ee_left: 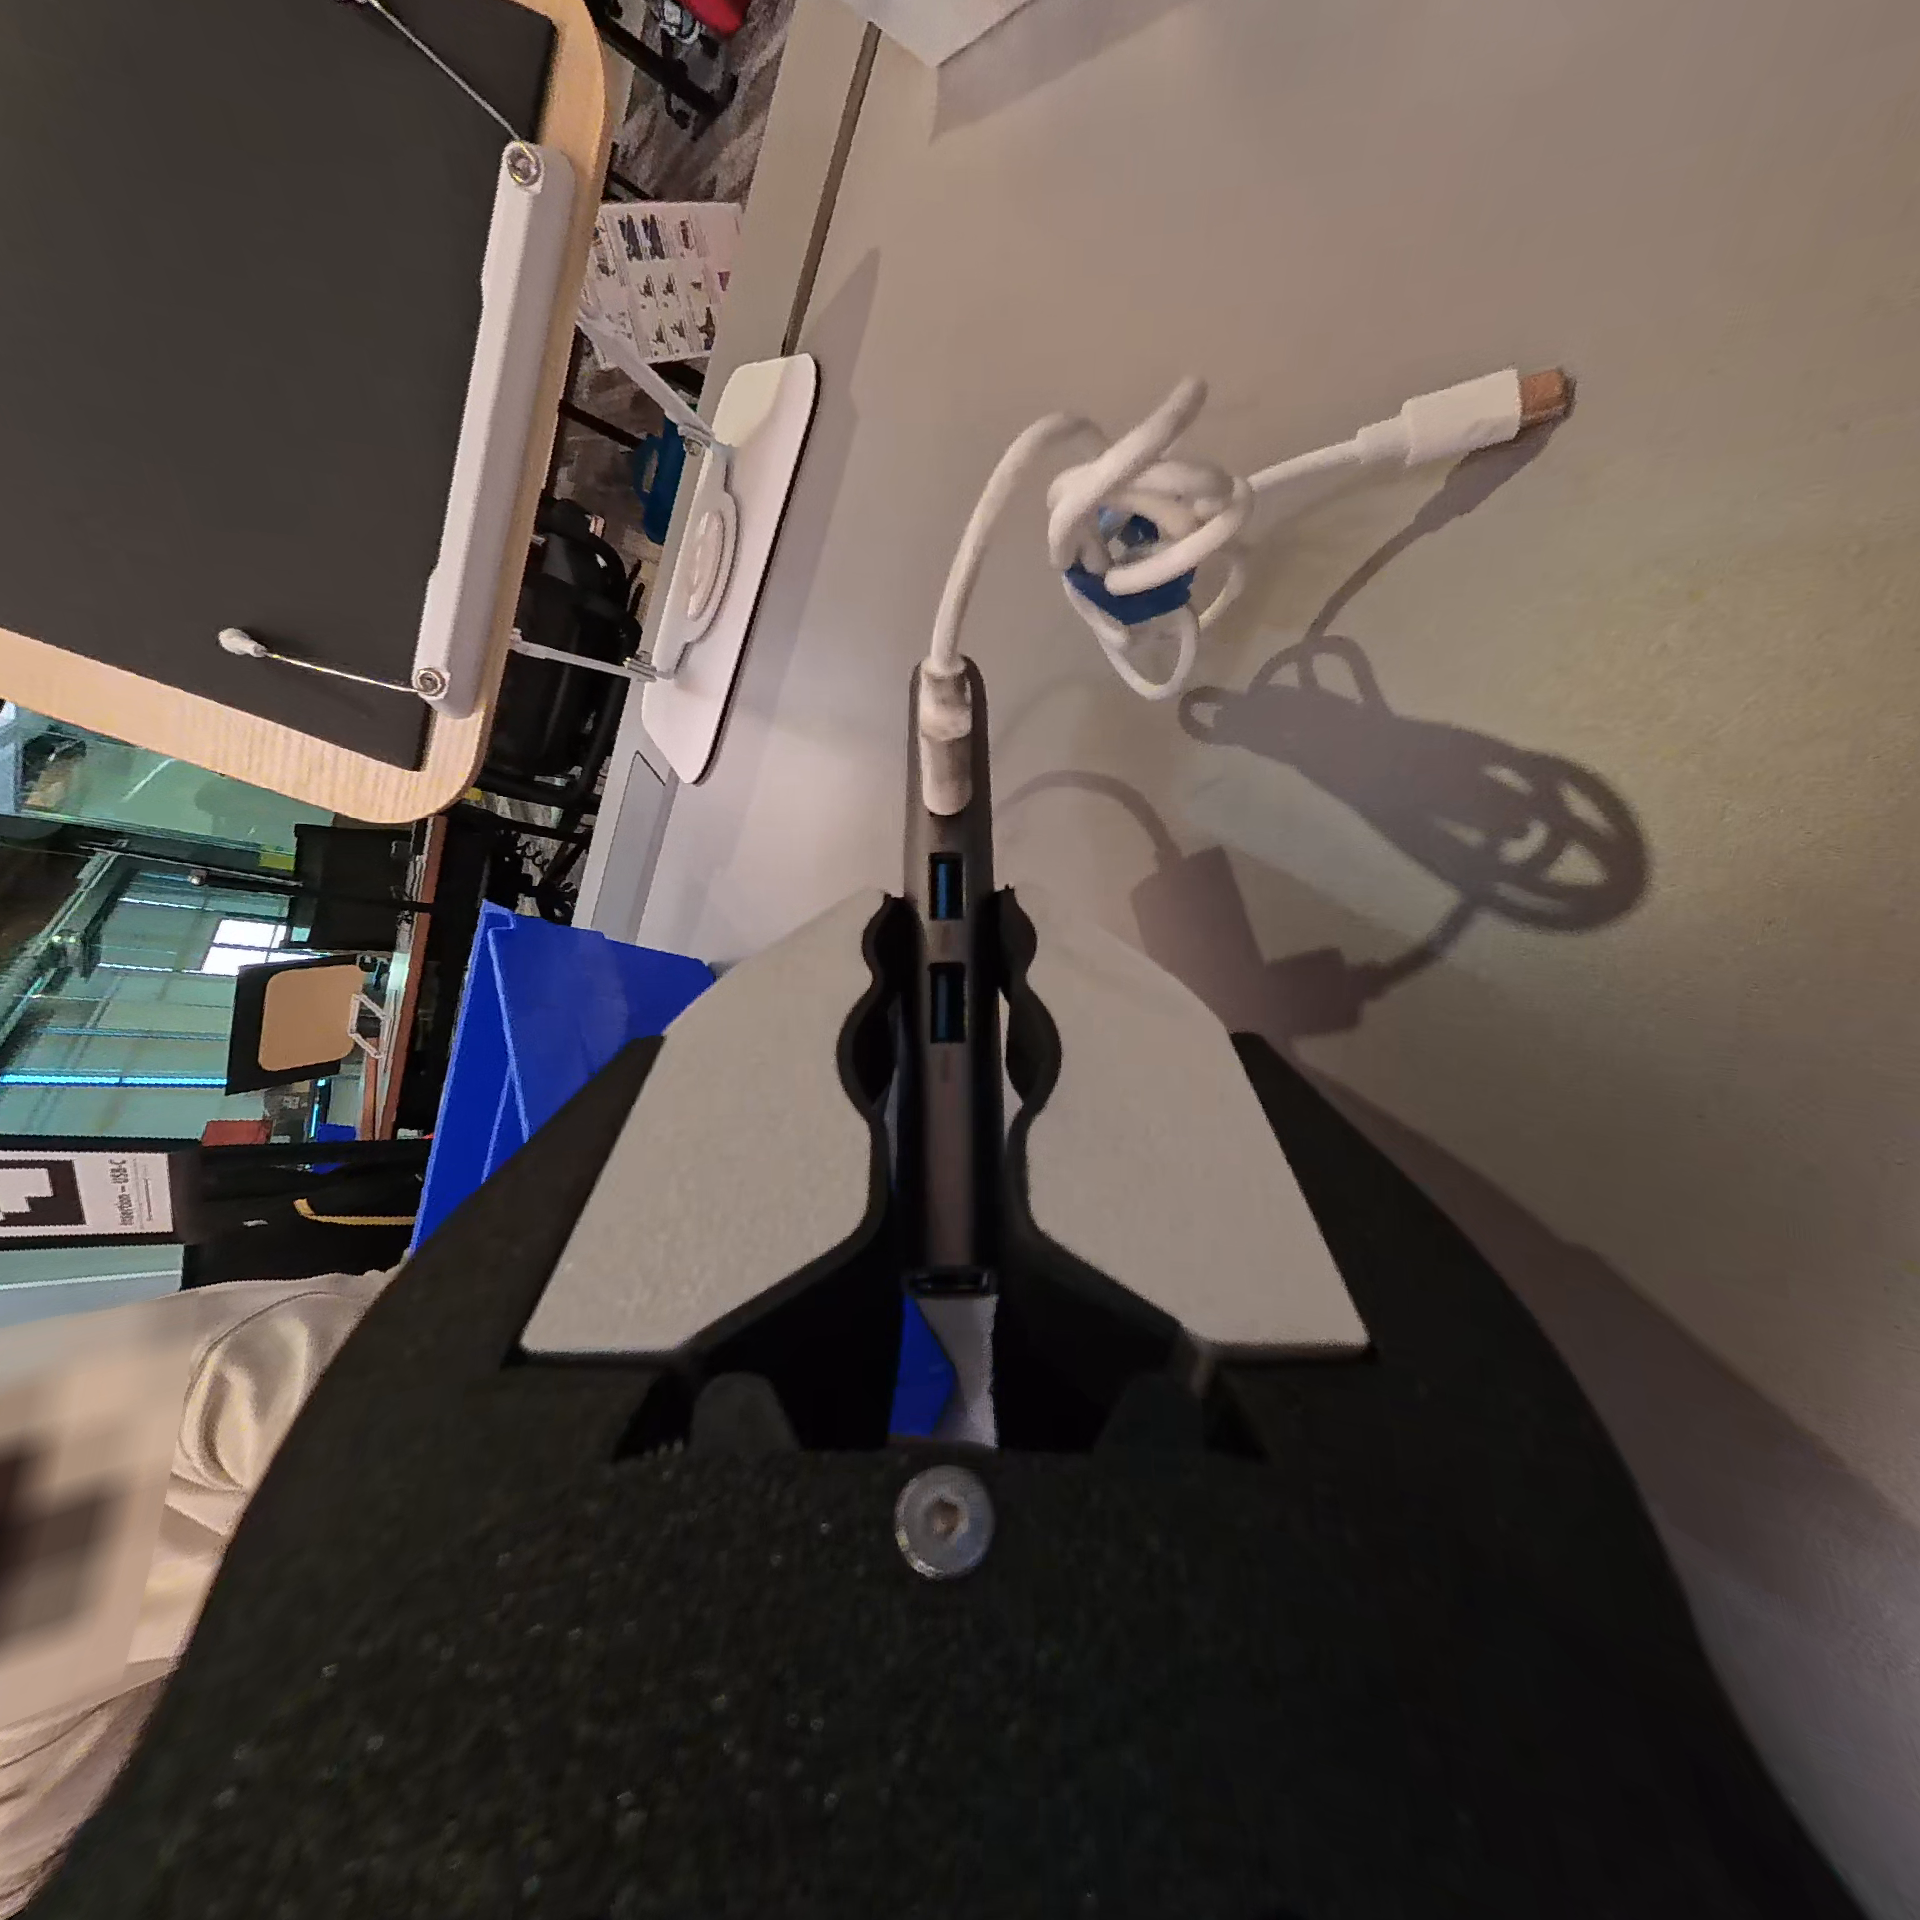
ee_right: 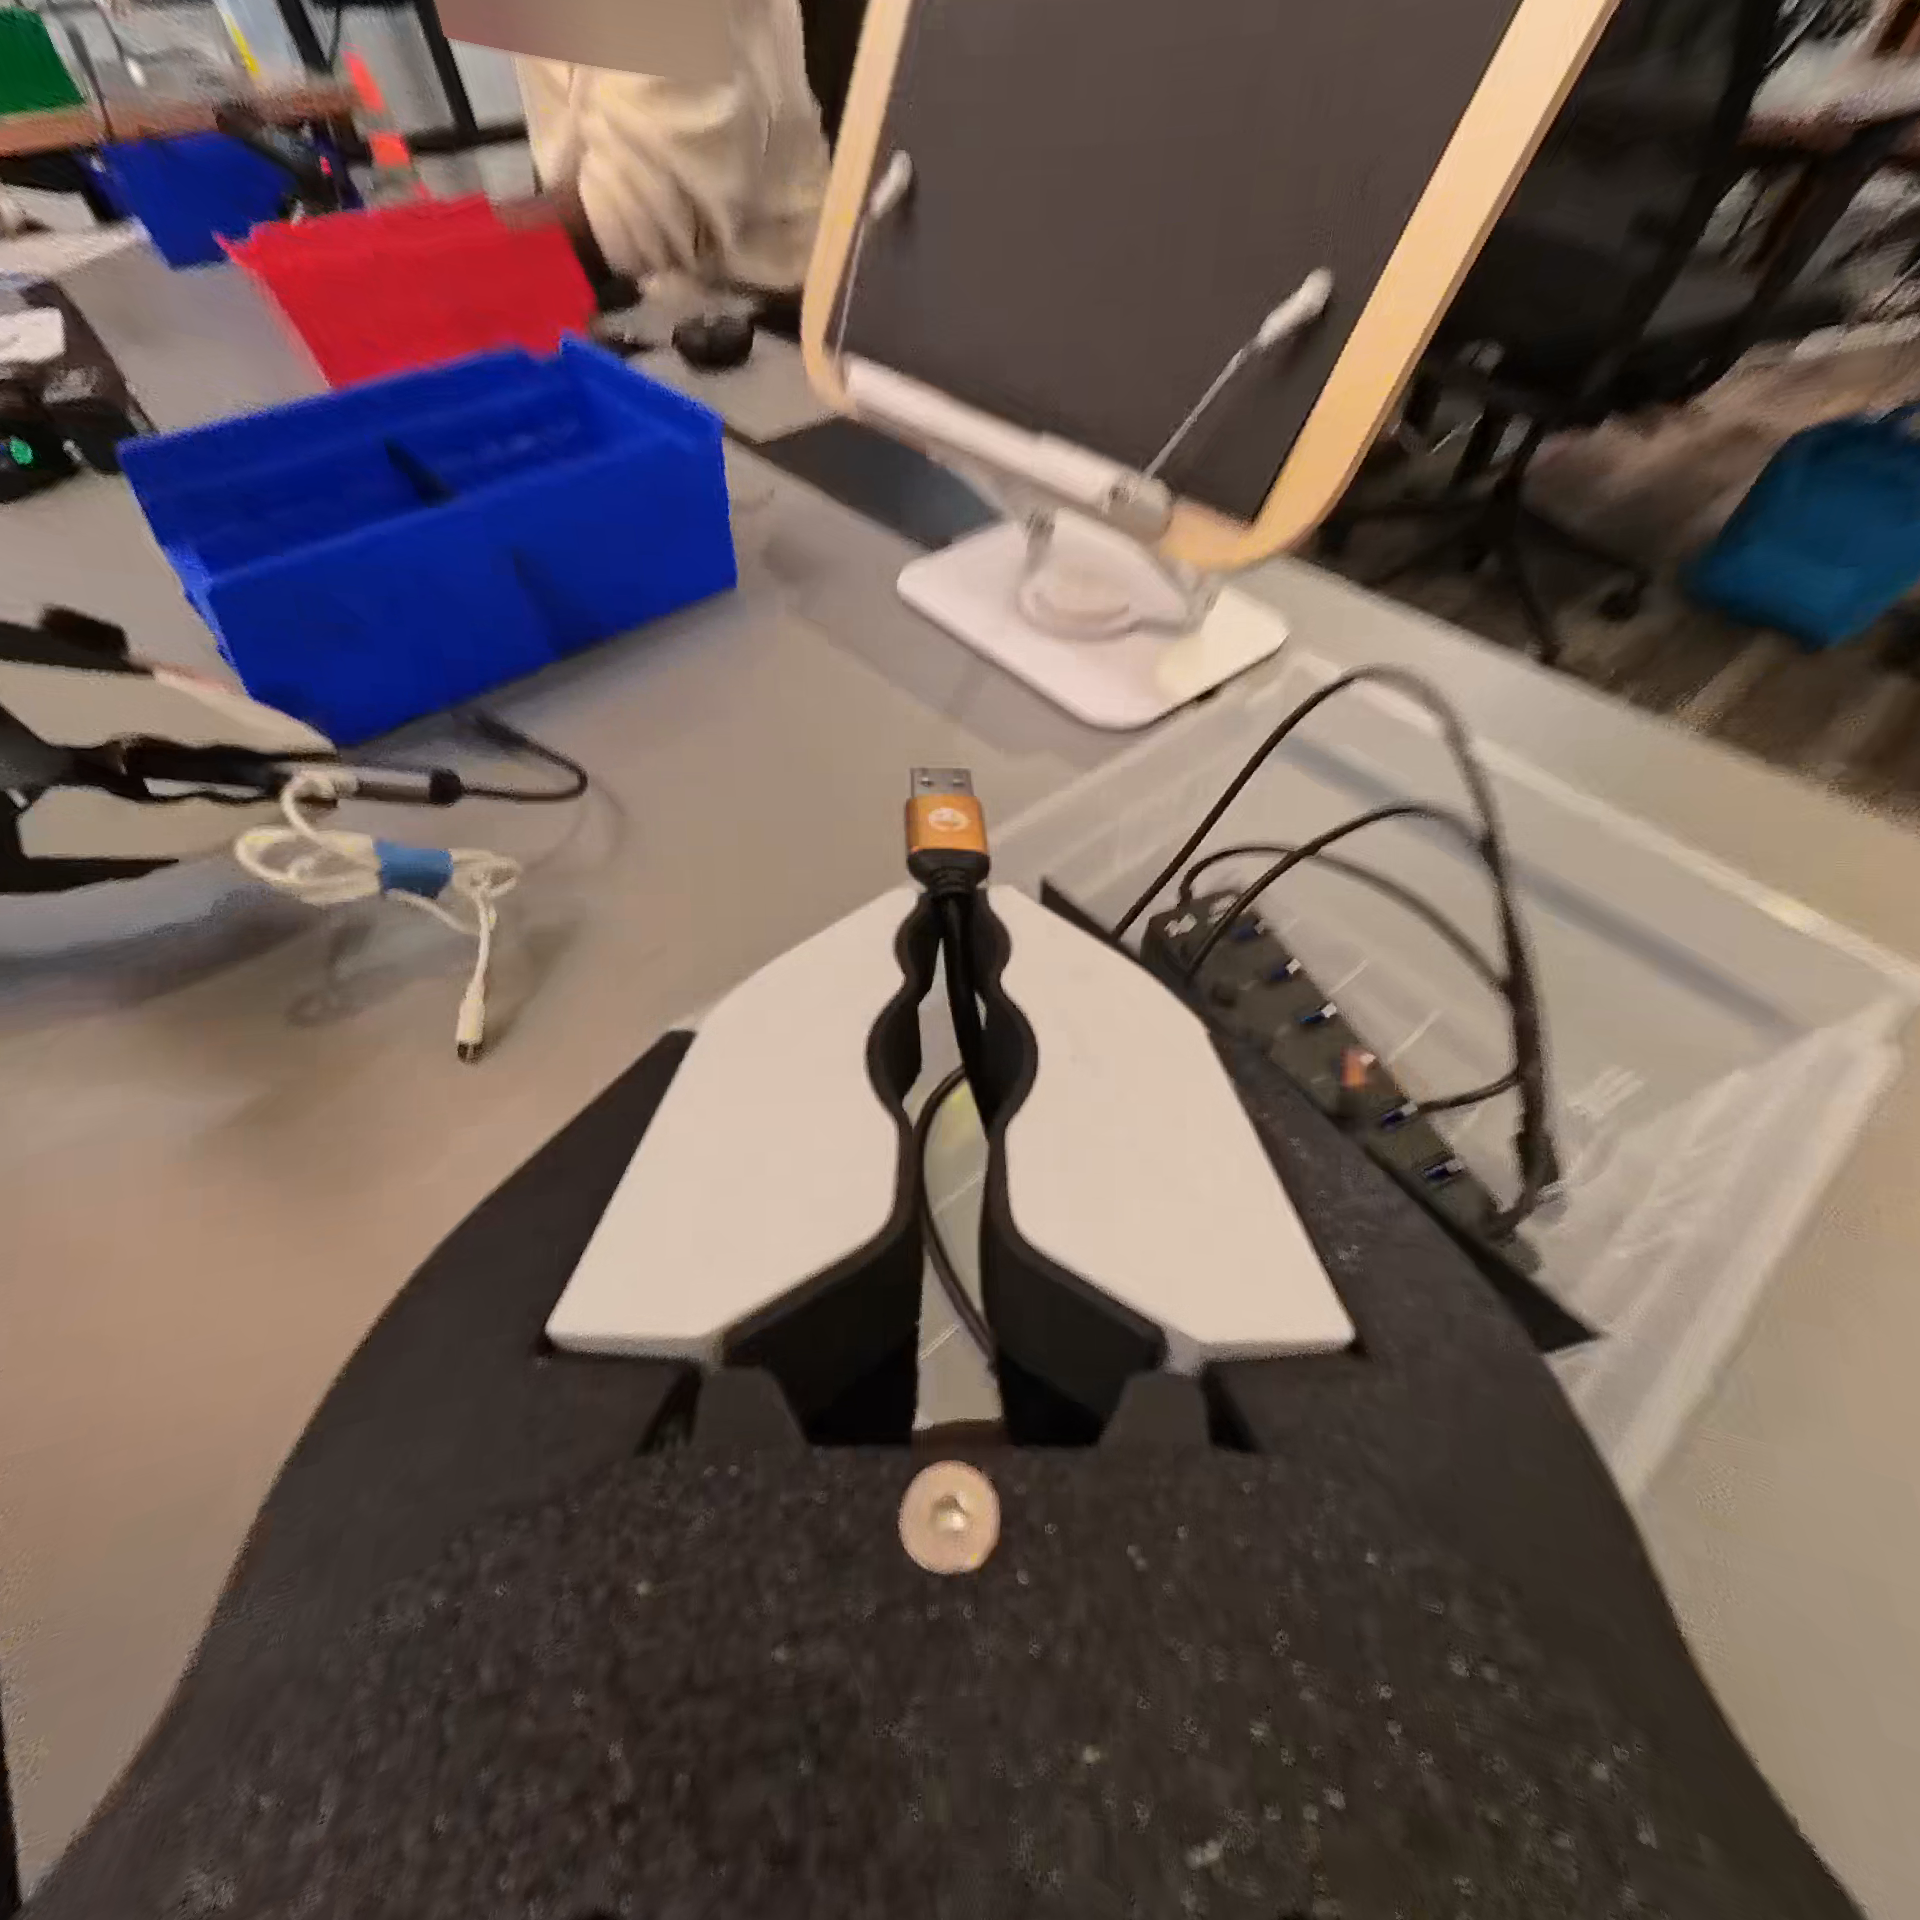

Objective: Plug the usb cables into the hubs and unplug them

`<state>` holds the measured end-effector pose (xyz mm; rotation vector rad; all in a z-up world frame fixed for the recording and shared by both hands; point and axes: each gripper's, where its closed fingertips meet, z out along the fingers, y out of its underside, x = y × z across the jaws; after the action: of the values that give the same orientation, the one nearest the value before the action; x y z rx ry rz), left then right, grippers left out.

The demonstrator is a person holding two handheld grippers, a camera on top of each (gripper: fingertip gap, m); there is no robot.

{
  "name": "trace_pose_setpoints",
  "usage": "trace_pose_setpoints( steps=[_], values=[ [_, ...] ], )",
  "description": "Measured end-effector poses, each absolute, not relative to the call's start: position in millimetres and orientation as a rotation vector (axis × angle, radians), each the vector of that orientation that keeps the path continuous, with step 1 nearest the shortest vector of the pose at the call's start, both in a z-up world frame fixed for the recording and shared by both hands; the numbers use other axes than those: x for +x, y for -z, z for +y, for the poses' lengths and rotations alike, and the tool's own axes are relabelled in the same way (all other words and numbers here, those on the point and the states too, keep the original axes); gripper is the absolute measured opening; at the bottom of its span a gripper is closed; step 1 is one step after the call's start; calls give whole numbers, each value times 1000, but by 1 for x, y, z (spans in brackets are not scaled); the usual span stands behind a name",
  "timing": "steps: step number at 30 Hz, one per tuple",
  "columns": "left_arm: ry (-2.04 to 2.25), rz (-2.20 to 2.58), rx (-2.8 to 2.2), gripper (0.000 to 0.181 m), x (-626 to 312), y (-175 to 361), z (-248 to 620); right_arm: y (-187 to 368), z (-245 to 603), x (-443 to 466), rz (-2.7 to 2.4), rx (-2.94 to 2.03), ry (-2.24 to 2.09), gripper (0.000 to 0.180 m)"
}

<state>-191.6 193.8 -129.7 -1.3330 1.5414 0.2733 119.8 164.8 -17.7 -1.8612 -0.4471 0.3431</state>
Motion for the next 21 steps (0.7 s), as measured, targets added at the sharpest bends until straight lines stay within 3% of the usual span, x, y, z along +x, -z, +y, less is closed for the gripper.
trace_pose_setpoints(
  steps=[6, 12, 15, 21],
  values=[
    [-271, 1560, -1328, 17, -189, 135, 194, -48, 146, 116, -481, -1653, -386, 6],
    [-273, 1558, -1317, 16, -189, 132, 191, -32, 158, 109, -501, -1670, -461, 6],
    [-274, 1558, -1314, 16, -188, 131, 191, 2, 179, 115, -506, -1768, -392, 6],
    [-270, 1567, -1309, 16, -186, 132, 189, 144, 178, 156, -656, -2595, 28, 6]
  ],
)
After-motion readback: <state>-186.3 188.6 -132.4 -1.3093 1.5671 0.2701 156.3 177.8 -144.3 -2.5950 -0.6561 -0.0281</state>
